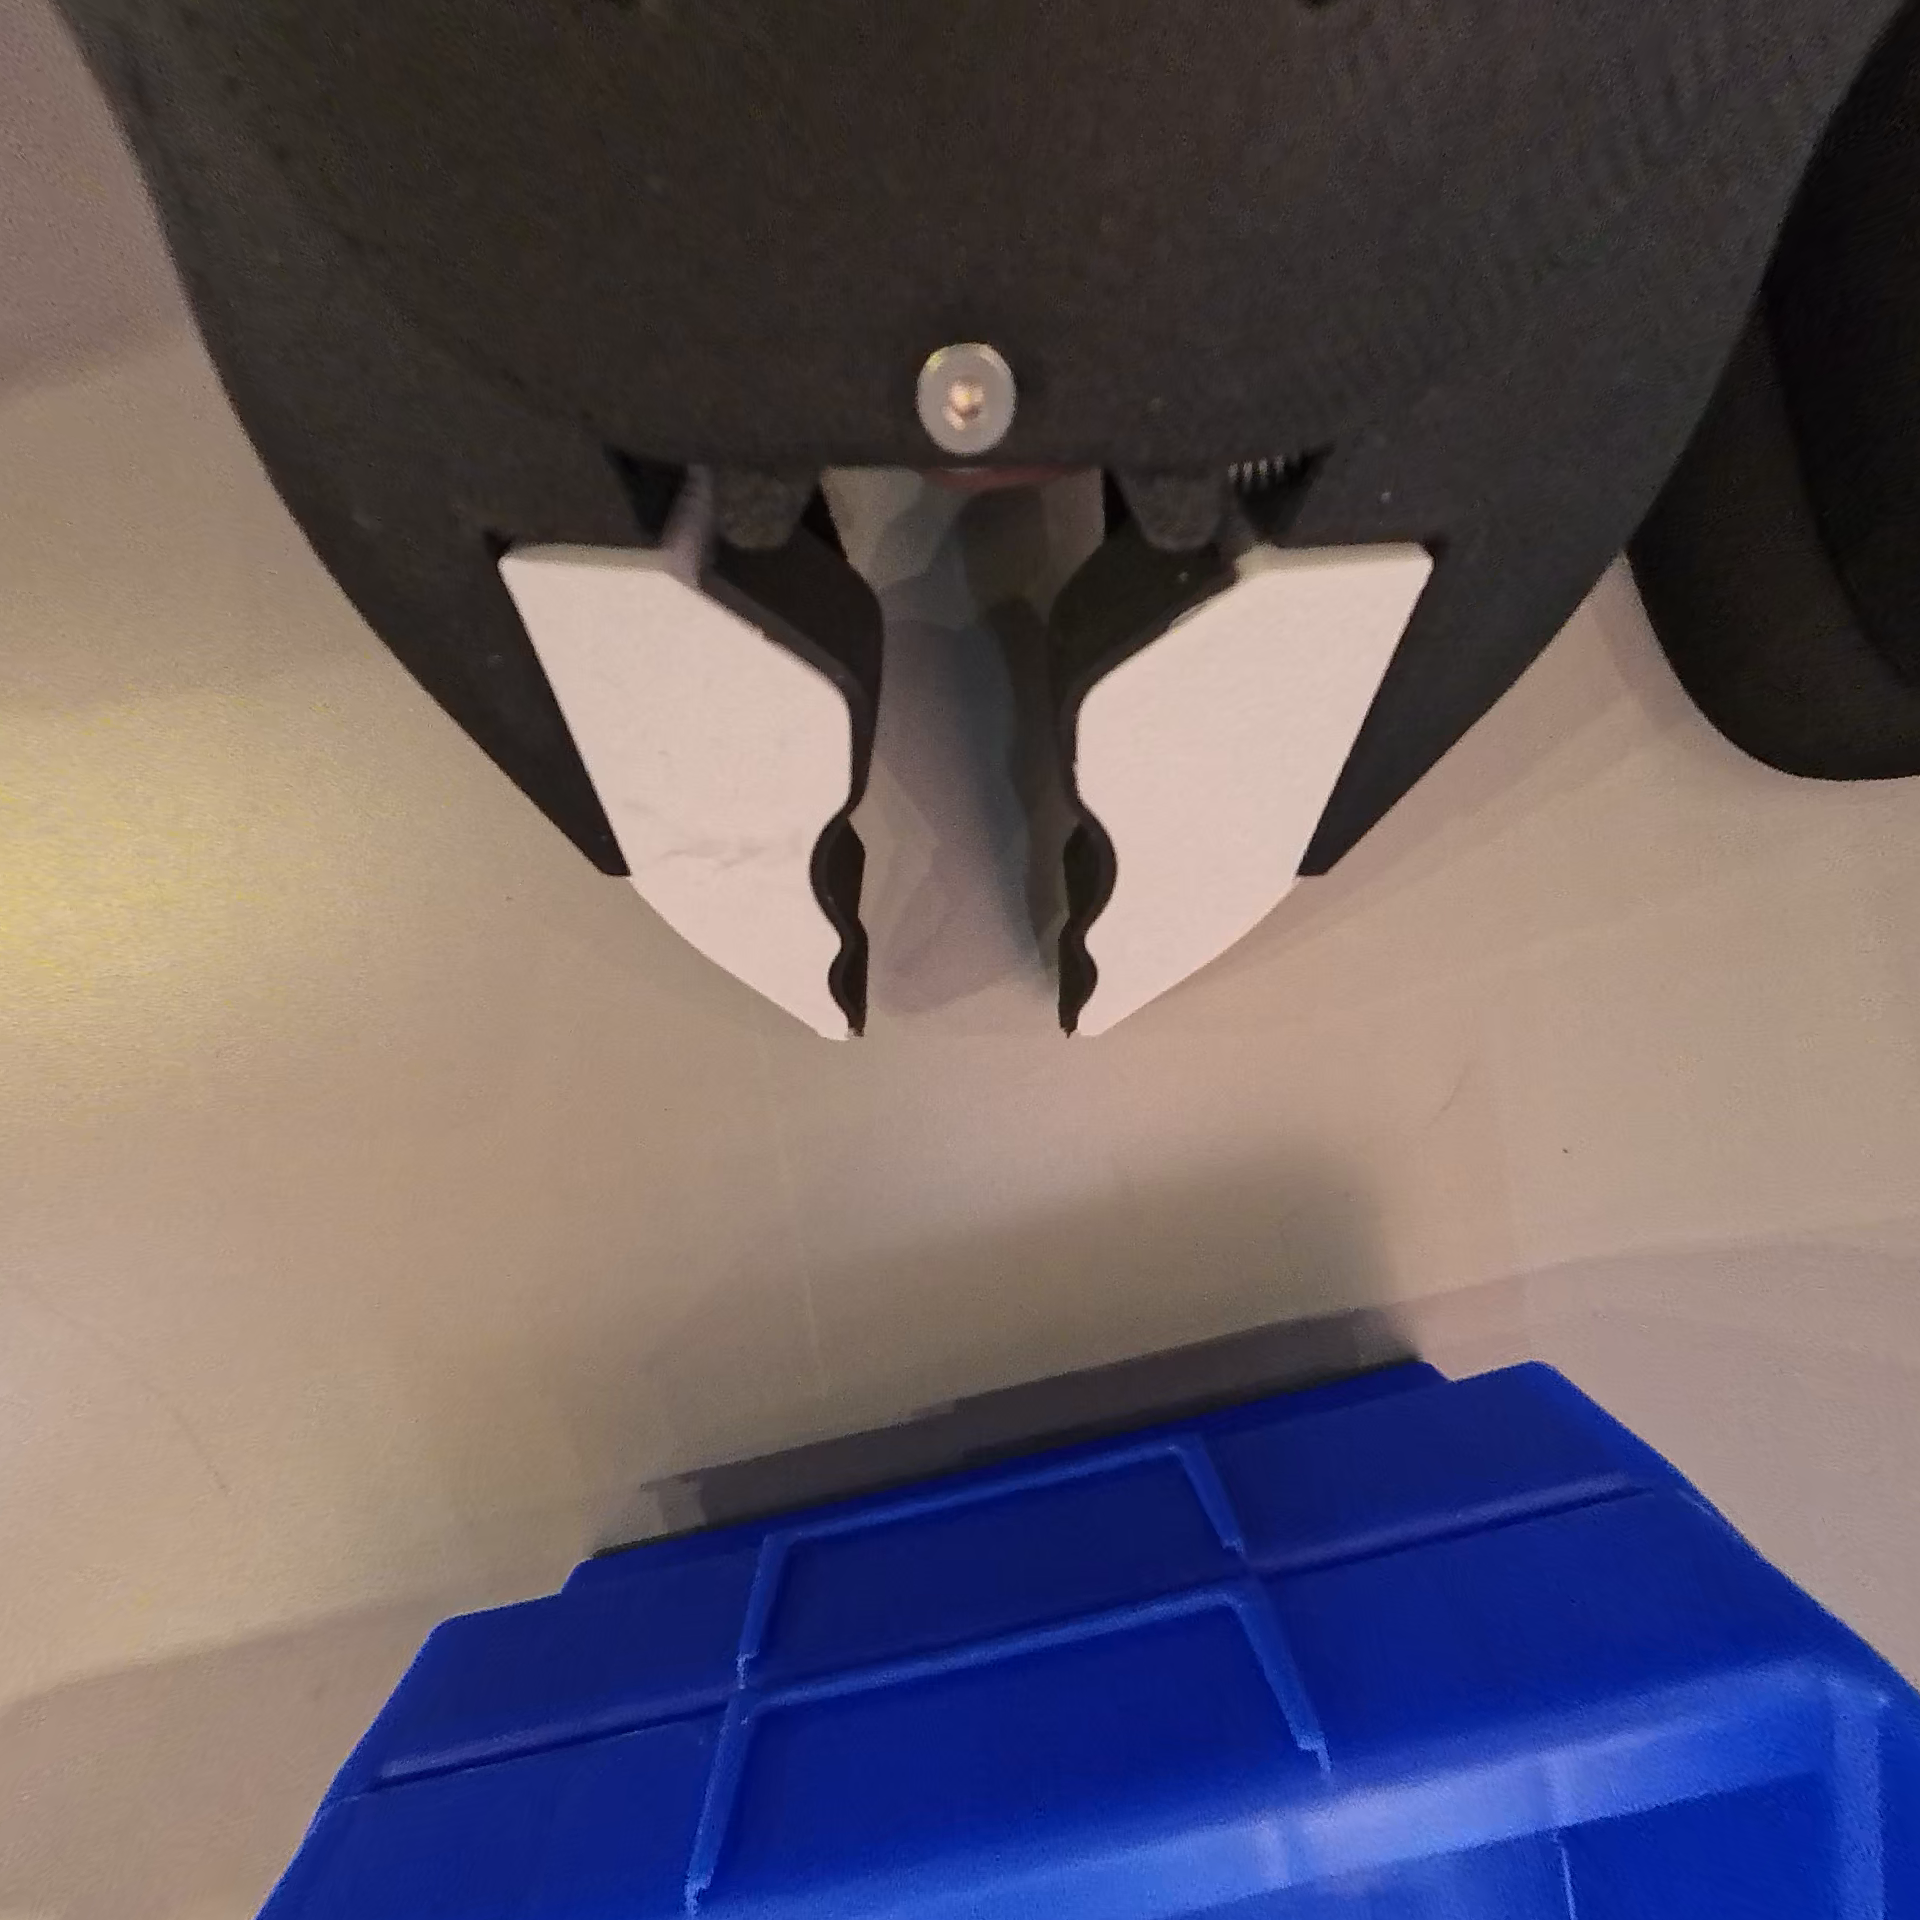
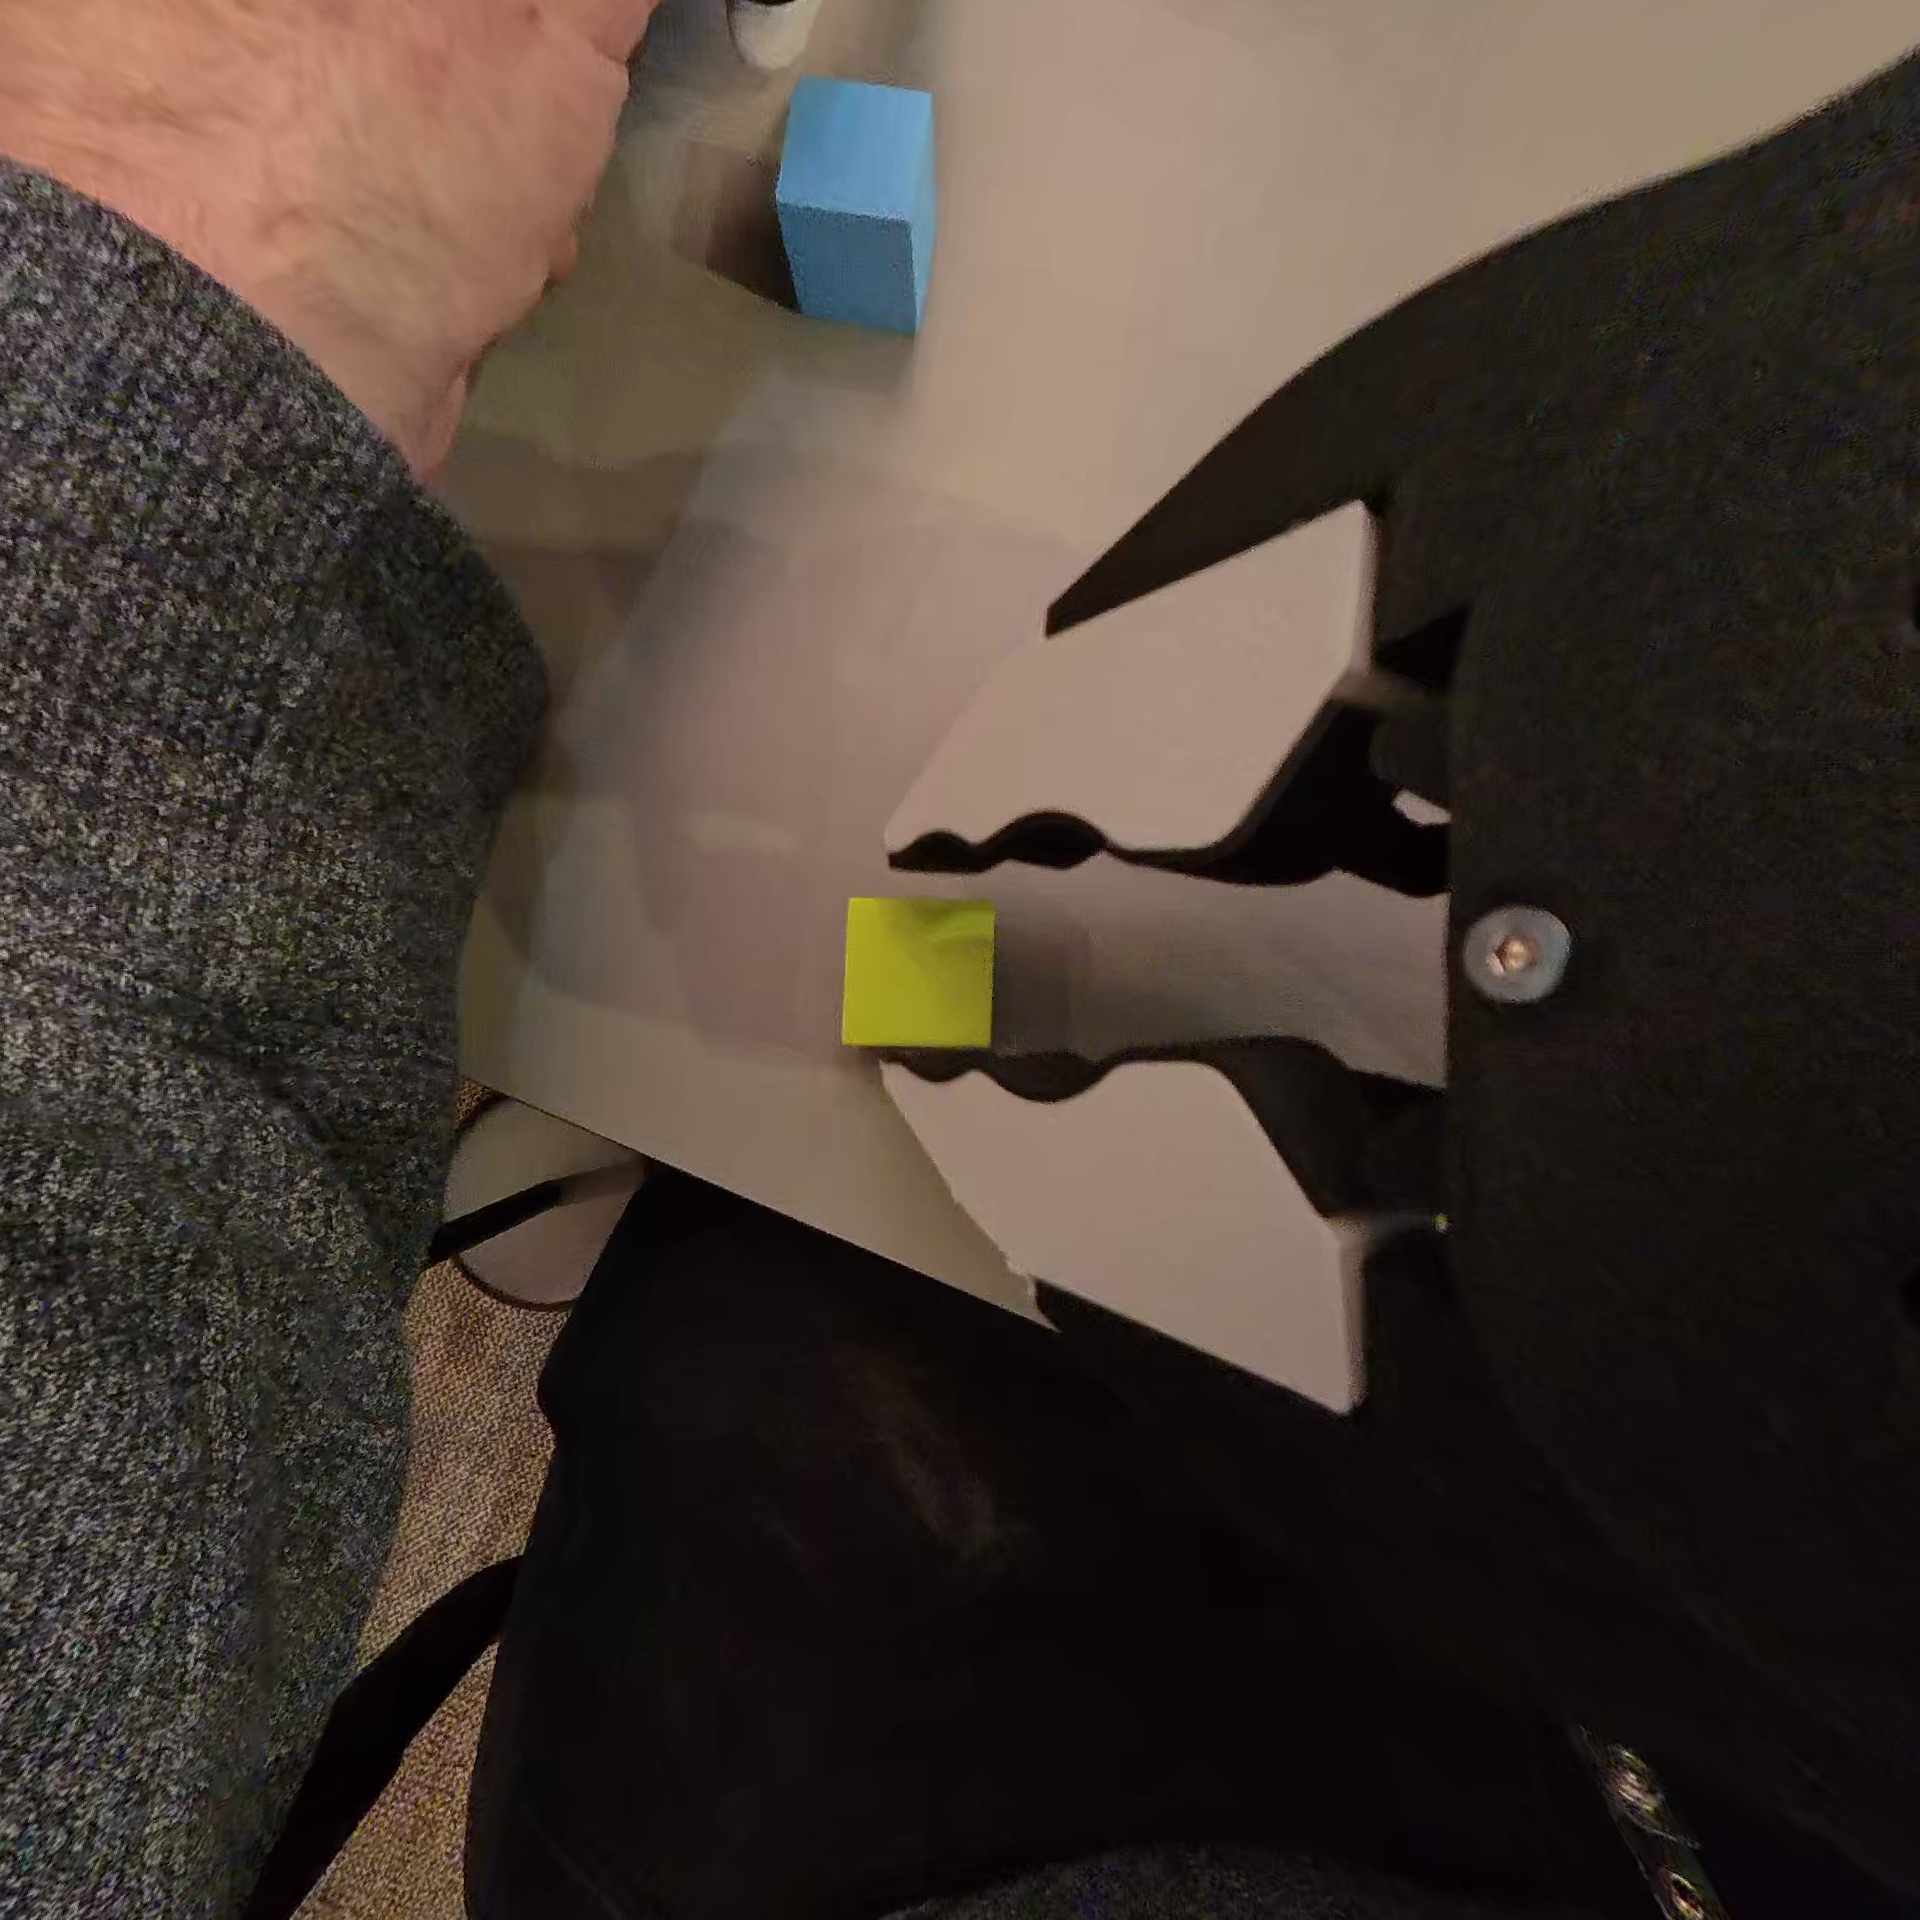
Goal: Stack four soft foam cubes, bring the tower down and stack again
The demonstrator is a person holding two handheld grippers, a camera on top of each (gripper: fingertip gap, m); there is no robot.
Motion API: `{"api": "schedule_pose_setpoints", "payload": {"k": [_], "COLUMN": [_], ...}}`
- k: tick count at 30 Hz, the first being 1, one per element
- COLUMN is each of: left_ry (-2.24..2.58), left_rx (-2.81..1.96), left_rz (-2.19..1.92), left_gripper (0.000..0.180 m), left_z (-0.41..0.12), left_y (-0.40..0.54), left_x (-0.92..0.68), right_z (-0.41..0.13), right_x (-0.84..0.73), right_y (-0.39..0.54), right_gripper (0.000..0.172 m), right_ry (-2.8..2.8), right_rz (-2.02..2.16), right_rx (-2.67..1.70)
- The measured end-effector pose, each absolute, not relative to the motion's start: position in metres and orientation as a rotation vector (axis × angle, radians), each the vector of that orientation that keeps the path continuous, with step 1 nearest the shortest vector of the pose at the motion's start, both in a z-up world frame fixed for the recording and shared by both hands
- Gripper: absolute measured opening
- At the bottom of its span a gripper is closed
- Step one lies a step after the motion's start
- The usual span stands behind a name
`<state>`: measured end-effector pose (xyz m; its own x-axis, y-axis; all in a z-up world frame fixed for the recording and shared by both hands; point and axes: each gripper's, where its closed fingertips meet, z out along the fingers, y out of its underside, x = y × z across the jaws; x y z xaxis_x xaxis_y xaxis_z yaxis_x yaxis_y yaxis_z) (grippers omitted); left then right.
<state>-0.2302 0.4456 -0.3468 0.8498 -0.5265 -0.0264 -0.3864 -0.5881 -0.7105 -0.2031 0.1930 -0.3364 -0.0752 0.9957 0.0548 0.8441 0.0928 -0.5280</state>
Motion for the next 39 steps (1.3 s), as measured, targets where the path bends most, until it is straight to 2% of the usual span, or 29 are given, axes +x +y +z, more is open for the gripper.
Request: {"api": "schedule_pose_setpoints", "payload": {"k": [1,7,17,23,39], "left_ry": [0.660,0.657,0.667,0.664,0.672], "left_rx": [-2.270,-2.268,-2.277,-2.281,-2.284], "left_rz": [-0.240,-0.244,-0.213,-0.205,-0.210], "left_gripper": [0.035,0.035,0.035,0.035,0.035], "left_z": [-0.347,-0.346,-0.348,-0.349,-0.350], "left_y": [0.446,0.446,0.446,0.446,0.445], "left_x": [-0.230,-0.230,-0.231,-0.231,-0.230], "right_z": [-0.337,-0.315,-0.242,-0.253,-0.280], "right_x": [-0.204,-0.181,0.044,0.105,0.112], "right_y": [0.193,0.207,0.305,0.323,0.323], "right_gripper": [0.027,0.026,0.026,0.026,0.026], "right_ry": [-1.983,-1.909,-1.489,-1.445,-1.469], "right_rz": [0.506,0.498,0.258,0.229,0.239], "right_rx": [-1.804,-1.806,-2.049,-2.139,-2.213]}}
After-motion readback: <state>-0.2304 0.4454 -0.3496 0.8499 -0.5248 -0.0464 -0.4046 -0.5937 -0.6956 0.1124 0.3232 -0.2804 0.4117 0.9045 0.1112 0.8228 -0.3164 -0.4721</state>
